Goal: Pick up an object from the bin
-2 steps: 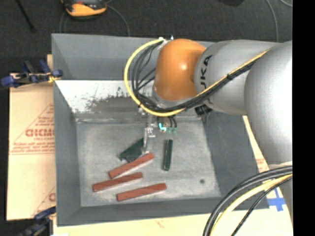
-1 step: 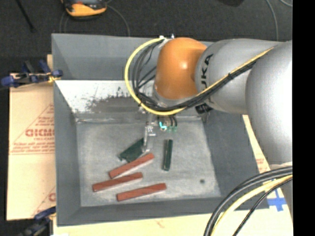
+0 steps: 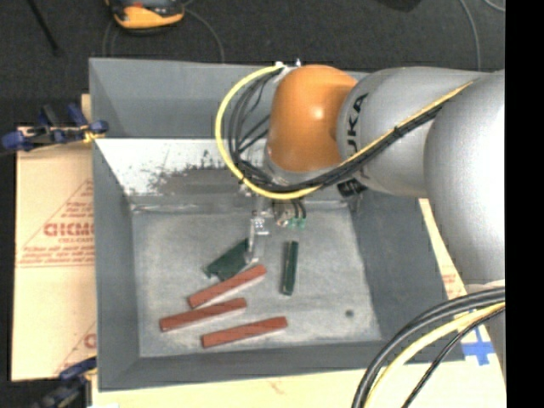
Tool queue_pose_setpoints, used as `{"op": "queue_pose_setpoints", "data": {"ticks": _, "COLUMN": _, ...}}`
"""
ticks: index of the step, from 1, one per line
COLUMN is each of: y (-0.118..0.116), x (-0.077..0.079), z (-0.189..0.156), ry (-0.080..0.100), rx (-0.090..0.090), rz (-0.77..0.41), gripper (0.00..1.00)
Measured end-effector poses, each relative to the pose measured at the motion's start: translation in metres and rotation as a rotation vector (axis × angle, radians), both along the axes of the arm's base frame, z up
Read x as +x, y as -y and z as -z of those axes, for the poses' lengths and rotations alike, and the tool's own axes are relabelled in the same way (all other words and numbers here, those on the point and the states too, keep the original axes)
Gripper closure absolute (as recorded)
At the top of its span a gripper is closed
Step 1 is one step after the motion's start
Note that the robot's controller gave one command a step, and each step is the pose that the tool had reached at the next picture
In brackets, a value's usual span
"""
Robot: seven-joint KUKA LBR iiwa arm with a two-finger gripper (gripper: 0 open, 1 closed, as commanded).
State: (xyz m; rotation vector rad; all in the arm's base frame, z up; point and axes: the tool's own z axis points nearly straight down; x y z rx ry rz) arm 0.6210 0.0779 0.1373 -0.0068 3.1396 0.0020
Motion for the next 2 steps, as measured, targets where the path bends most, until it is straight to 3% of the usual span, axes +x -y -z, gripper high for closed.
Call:
{"op": "queue_pose_setpoints", "data": {"ticks": 1, "y": 0.0531, "x": -0.0377, "z": 0.0661, "ry": 0.002, "rx": -0.001, "rz": -0.133, "gripper": 1.00}}
{"op": "queue_pose_setpoints", "data": {"ticks": 2, "y": 0.0527, "x": -0.0380, "z": 0.0663, "ry": 0.002, "rx": 0.000, "rz": -0.132, "gripper": 0.00}}
